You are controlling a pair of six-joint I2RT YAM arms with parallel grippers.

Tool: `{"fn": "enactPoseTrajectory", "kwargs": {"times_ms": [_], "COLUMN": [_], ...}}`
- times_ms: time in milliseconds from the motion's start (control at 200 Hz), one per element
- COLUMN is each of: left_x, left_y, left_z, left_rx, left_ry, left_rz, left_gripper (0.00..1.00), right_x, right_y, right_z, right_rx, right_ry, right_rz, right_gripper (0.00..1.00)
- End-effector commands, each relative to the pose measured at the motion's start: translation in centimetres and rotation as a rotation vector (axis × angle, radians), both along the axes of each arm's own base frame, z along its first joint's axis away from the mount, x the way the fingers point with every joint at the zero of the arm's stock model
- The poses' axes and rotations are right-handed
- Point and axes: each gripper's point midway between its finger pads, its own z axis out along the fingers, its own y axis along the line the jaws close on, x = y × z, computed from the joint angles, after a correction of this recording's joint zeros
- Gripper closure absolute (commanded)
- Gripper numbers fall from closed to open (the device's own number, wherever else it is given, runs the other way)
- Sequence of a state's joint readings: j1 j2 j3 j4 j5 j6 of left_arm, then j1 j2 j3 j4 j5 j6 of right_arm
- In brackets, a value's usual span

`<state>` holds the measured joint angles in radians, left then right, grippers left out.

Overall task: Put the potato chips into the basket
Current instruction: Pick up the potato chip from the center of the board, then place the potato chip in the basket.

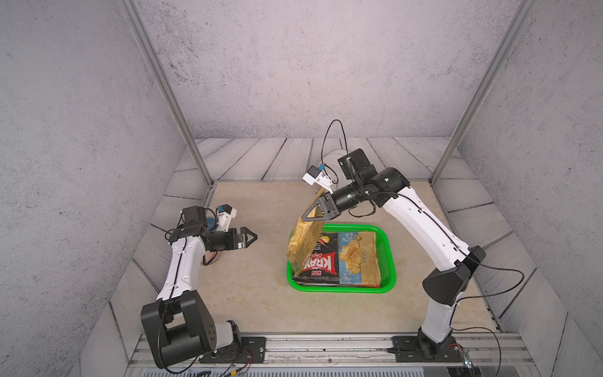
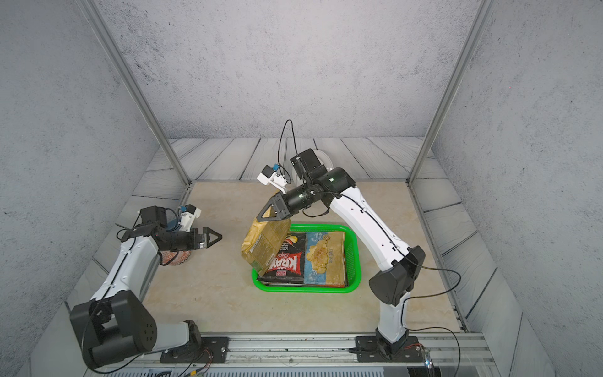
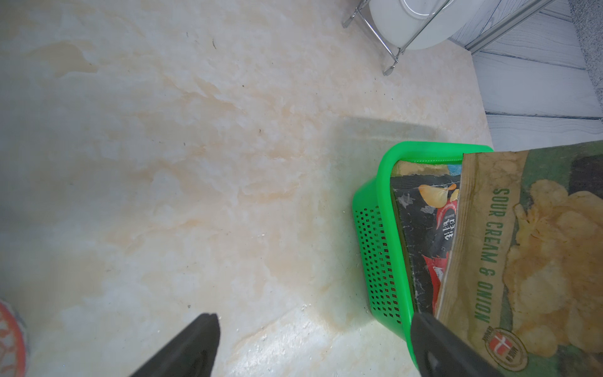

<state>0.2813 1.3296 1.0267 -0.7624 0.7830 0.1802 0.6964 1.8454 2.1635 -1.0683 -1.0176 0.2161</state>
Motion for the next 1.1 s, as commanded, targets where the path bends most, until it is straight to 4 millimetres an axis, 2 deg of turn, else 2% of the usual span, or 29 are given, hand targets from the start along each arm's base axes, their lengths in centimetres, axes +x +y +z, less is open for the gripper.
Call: {"fn": "enactPoseTrajectory", "kwargs": {"times_ms": [0, 275, 550, 1096], "left_x": [-0.4, -0.3, -0.2, -0.1], "left_y": [0.0, 0.1, 0.3, 0.4], "left_z": [-0.3, -0.6, -0.7, -1.0], "left_rx": [-0.015, -0.009, -0.004, -0.004], "left_ry": [0.018, 0.031, 0.037, 0.05], "left_rz": [-0.007, -0.004, 0.0, 0.004], "left_gripper": [0.02, 0.03, 0.03, 0.03], "right_x": [-1.6, -1.5, -1.4, -0.7], "right_y": [-1.2, -0.6, -0.2, 1.2], "right_z": [1.9, 0.8, 2.3, 1.4], "right_rx": [0.041, 0.035, 0.083, 0.119], "right_ry": [-0.077, -0.031, -0.041, 0.045], "right_rz": [0.045, 0.089, 0.12, 0.162], "right_gripper": [1.0, 1.0, 1.0, 1.0]}}
